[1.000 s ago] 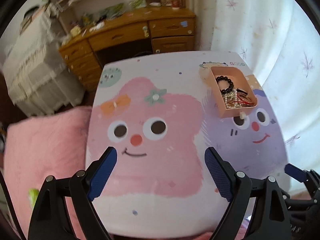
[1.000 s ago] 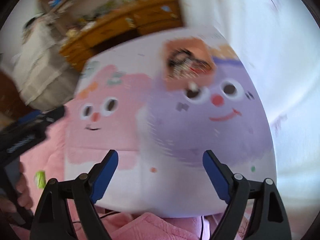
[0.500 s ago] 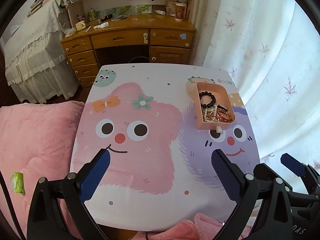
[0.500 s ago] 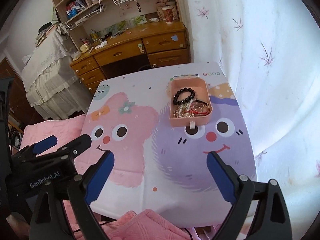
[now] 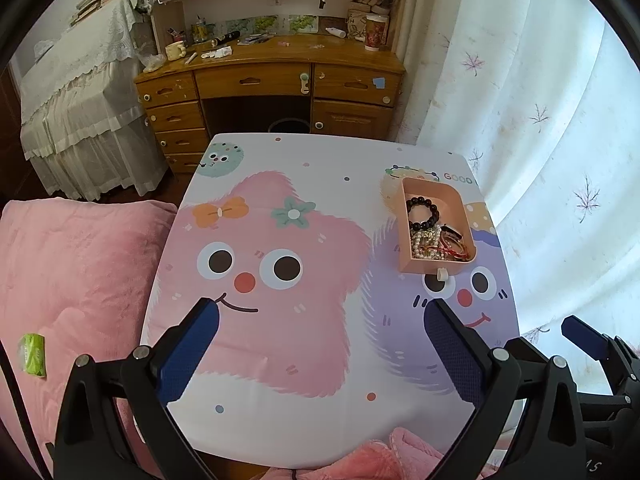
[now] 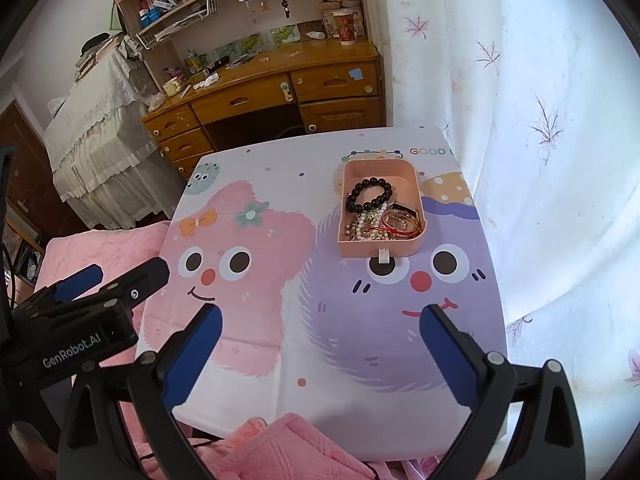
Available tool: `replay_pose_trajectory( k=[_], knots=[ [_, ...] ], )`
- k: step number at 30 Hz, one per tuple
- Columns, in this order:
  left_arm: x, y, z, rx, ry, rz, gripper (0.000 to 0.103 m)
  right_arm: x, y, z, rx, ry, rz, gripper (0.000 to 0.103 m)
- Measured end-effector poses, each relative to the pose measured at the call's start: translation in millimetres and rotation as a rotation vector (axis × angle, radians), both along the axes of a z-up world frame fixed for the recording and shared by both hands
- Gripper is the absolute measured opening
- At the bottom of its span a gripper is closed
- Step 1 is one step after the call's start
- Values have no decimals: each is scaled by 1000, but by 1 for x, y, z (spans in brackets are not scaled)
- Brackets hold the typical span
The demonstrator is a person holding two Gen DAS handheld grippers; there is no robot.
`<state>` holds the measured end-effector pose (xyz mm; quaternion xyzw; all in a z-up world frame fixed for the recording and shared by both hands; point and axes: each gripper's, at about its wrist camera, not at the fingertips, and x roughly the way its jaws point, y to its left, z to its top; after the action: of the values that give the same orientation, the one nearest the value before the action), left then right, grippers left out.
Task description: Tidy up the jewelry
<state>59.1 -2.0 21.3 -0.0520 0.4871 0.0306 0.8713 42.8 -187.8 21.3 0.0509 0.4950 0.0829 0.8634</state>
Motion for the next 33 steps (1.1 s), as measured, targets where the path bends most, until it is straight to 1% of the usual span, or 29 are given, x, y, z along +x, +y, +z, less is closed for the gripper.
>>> replay_pose_trajectory(
  k=[20, 33],
  knots=[
    [-19, -1, -1, 34, 28, 15, 101, -20, 3, -5, -14, 33, 5, 101],
    [-32, -7, -3, 48, 42, 10, 101, -32, -5, -7, -8, 55, -8, 101]
  ],
)
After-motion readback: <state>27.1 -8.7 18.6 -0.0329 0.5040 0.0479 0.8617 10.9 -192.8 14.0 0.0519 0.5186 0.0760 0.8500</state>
